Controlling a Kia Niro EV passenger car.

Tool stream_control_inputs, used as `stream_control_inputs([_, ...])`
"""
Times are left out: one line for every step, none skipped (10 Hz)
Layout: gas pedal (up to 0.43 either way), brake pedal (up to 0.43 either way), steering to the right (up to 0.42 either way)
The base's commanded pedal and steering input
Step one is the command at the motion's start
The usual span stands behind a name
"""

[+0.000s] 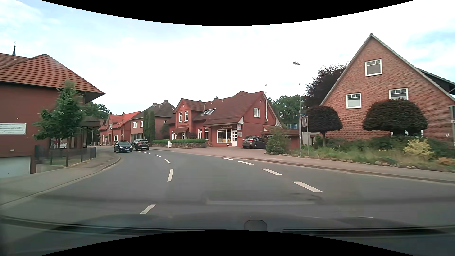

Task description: Follow the waypoints while adhering to traffic rules and regulations

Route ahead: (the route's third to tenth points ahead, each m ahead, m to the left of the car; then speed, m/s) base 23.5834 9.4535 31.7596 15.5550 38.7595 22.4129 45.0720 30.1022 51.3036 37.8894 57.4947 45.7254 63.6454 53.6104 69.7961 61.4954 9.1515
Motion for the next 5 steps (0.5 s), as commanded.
stream_control_inputs([0.067, 0.000, -0.058])
stream_control_inputs([0.067, 0.000, -0.065])
stream_control_inputs([0.079, 0.000, -0.082])
stream_control_inputs([0.098, 0.000, -0.093])
stream_control_inputs([0.138, 0.000, -0.104])
